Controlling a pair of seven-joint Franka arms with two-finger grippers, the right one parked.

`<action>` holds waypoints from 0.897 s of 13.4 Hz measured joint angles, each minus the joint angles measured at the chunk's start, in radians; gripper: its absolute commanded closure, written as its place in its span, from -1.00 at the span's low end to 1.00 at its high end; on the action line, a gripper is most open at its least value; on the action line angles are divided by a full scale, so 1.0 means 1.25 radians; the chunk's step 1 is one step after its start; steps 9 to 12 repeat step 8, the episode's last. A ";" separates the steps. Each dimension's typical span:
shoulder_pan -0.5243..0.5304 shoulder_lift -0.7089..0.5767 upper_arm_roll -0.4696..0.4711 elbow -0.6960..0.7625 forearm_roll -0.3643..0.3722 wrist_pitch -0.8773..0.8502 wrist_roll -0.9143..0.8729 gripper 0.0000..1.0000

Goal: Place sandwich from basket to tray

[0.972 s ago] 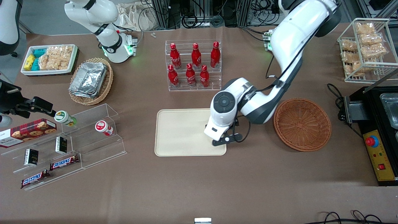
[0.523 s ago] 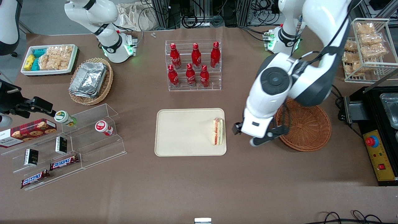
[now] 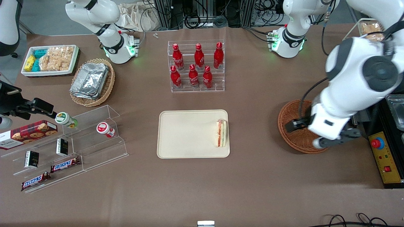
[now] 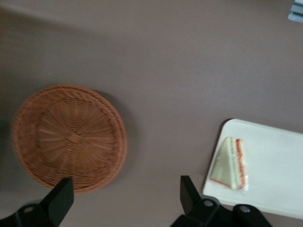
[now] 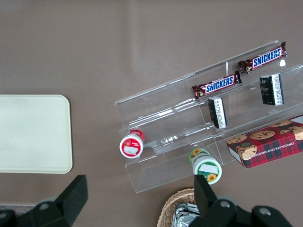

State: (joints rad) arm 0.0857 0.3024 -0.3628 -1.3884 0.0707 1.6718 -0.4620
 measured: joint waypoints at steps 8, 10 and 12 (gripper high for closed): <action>-0.003 -0.174 0.187 -0.197 -0.047 0.012 0.373 -1.00; -0.003 -0.174 0.187 -0.197 -0.047 0.012 0.373 -1.00; -0.003 -0.174 0.187 -0.197 -0.047 0.012 0.373 -1.00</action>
